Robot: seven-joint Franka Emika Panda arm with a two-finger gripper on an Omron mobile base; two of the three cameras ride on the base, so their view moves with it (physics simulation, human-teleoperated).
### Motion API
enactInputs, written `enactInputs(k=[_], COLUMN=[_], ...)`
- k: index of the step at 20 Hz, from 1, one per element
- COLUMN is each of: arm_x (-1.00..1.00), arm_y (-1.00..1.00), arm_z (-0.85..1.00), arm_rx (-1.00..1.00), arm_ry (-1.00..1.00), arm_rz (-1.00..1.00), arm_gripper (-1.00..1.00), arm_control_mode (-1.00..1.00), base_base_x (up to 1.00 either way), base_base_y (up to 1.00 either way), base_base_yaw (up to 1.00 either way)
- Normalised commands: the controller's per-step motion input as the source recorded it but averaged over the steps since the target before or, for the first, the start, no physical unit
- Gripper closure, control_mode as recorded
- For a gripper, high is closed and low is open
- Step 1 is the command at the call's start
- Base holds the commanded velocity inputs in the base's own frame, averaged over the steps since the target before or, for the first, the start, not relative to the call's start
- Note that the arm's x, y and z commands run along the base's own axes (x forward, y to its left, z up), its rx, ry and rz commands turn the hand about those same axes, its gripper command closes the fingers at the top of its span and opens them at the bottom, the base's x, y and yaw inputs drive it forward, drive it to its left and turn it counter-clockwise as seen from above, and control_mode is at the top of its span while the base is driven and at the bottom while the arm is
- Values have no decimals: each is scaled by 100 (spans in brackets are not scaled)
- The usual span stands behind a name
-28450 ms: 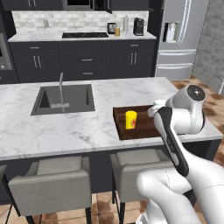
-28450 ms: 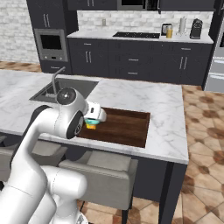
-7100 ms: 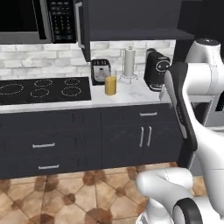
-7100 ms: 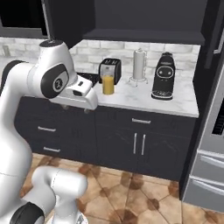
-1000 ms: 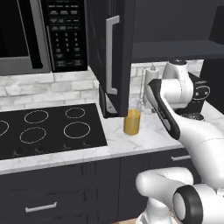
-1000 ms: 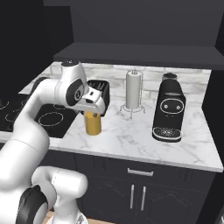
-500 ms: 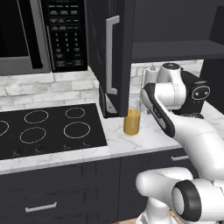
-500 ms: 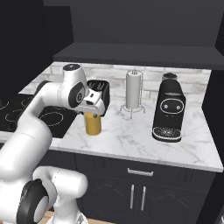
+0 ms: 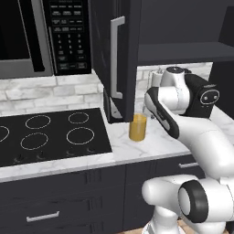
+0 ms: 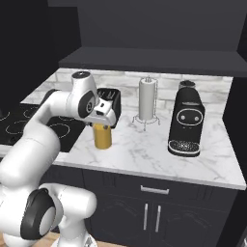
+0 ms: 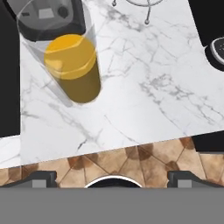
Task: There is a tray on the dining counter. Grab the cup, mug, and pitcher and place them on the tray. The pitcher may be placed next to the tray if it cannot fit the tray.
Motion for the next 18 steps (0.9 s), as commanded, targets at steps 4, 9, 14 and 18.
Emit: enactInputs(k=[4,9,14,18], arm_x=[0,0,0,0], arm_y=[2,4,14,22], arm_z=[-19,-18,-8,-1], arm_rx=[5,4,0,0], arm_ry=[0,0,0,0], arm_rz=[0,0,0,0], arm_gripper=[-100,-100,-100,-100], arm_control_mode=[-100,-100,-100,-100], base_base_x=[0,0,0,0], base_base_y=[0,0,0,0], base_base_yaw=[0,0,0,0])
